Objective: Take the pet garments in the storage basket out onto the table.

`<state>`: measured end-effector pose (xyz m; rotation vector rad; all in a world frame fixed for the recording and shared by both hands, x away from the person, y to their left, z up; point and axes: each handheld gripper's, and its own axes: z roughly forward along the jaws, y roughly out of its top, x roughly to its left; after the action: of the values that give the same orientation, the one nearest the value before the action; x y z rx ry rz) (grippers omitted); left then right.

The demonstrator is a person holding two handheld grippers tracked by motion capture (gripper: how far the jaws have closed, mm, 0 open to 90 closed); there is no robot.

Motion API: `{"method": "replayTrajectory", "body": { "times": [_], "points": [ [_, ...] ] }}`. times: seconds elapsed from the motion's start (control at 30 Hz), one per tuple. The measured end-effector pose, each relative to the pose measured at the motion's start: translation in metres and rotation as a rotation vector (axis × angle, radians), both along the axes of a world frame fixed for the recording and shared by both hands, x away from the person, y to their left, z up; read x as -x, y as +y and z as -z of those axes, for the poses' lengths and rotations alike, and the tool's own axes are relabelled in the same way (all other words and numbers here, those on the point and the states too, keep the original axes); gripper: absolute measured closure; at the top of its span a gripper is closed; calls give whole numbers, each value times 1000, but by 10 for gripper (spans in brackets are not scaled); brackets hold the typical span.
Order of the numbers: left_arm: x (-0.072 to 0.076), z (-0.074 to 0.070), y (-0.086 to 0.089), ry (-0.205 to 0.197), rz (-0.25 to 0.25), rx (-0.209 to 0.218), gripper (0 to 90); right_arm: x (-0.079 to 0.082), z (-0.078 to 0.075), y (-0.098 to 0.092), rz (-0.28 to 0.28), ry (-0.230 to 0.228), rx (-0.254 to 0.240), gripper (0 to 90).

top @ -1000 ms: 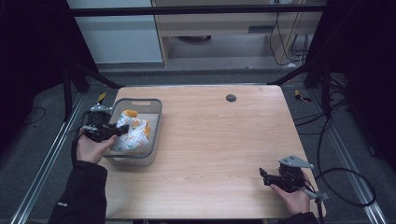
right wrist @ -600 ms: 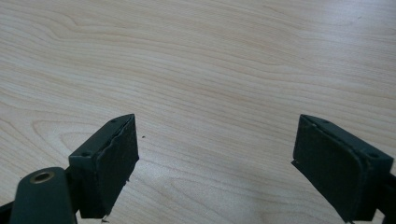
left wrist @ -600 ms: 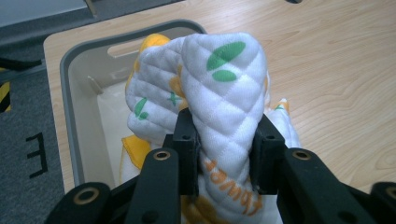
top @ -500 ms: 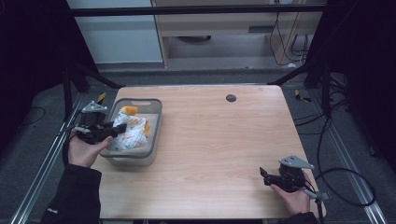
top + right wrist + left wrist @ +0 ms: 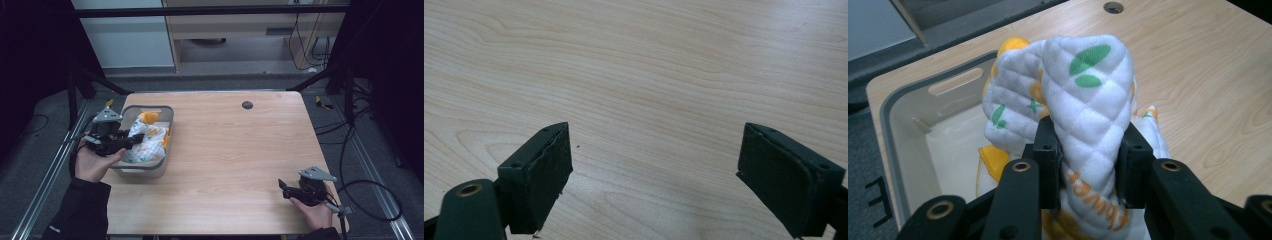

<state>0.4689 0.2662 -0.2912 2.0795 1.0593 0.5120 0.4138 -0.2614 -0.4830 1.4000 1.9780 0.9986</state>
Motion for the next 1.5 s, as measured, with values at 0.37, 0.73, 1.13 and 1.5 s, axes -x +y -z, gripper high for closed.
{"method": "replayTrajectory", "body": {
  "times": [0.37, 0.73, 1.13, 1.5],
  "points": [
    [5, -6, -25, -3, 99, -20, 683, 0, 0, -1, 1, -10, 1, 141],
    [4, -5, -53, 0, 204, -59, 682, 0, -1, -2, -1, -21, 3, 141],
    [-6, 3, -82, 1, 299, -105, 678, 0, -1, -3, 1, -27, 5, 141],
    [-12, 11, -103, 26, 374, -141, 677, 0, -1, -4, -1, -32, 8, 141]
  ]
}}
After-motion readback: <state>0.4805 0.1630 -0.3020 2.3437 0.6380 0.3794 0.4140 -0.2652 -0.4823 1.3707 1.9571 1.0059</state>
